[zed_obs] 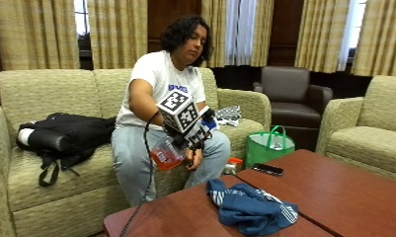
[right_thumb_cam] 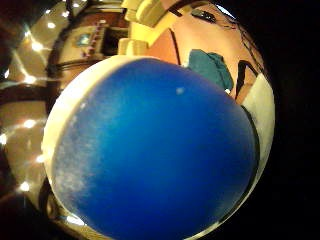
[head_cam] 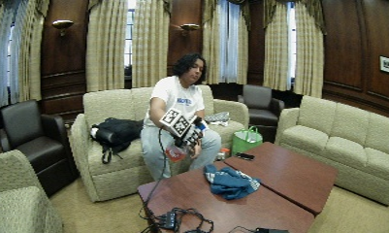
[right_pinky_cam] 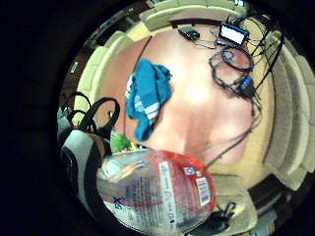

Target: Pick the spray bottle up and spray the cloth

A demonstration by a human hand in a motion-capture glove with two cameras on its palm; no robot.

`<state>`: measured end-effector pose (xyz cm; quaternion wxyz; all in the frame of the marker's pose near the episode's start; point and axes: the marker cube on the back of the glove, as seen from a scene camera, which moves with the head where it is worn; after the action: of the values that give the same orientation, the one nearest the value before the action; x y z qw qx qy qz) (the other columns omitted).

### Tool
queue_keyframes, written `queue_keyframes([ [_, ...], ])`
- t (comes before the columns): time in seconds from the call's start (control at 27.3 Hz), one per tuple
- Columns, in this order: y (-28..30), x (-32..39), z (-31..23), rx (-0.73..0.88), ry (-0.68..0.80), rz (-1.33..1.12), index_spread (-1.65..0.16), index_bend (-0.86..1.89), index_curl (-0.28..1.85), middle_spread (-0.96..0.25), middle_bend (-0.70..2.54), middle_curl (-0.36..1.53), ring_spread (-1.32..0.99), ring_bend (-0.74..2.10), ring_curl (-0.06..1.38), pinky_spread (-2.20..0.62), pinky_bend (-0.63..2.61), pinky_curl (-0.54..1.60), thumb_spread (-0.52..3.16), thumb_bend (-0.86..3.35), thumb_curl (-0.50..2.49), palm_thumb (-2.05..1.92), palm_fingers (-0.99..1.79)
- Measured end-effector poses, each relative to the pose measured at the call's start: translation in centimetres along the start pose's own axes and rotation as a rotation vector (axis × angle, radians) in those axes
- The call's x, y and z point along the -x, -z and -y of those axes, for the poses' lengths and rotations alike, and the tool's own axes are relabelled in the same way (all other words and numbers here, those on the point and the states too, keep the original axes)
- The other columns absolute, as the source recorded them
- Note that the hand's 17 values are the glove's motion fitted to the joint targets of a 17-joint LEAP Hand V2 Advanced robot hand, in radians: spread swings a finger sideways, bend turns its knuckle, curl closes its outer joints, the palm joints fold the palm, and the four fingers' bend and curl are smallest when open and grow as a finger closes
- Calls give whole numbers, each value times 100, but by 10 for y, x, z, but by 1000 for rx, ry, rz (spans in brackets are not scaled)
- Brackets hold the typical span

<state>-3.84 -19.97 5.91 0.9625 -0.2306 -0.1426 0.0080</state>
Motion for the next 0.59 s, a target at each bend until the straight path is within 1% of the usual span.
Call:
queue_keyframes([
  [0.18, -24, 25, 20, 179, -115, -227, -27, 30, 49, -22, 56, 52, -19, 67, 46, -27, 38, 39, 33, -3, 71, 94, 139],
  [0.37, -48, 33, 52, 316, -165, -378, -27, 30, 51, -22, 57, 52, -19, 67, 46, -28, 38, 39, 32, -3, 72, 93, 139],
  [0.44, -66, 33, 61, 374, -185, -442, -27, 30, 51, -22, 57, 52, -19, 67, 46, -28, 38, 39, 31, -4, 72, 93, 139],
  [0.59, -120, 28, 70, 523, -228, -579, -28, 31, 52, -22, 57, 52, -19, 67, 45, -27, 38, 38, 30, -3, 73, 92, 139],
])
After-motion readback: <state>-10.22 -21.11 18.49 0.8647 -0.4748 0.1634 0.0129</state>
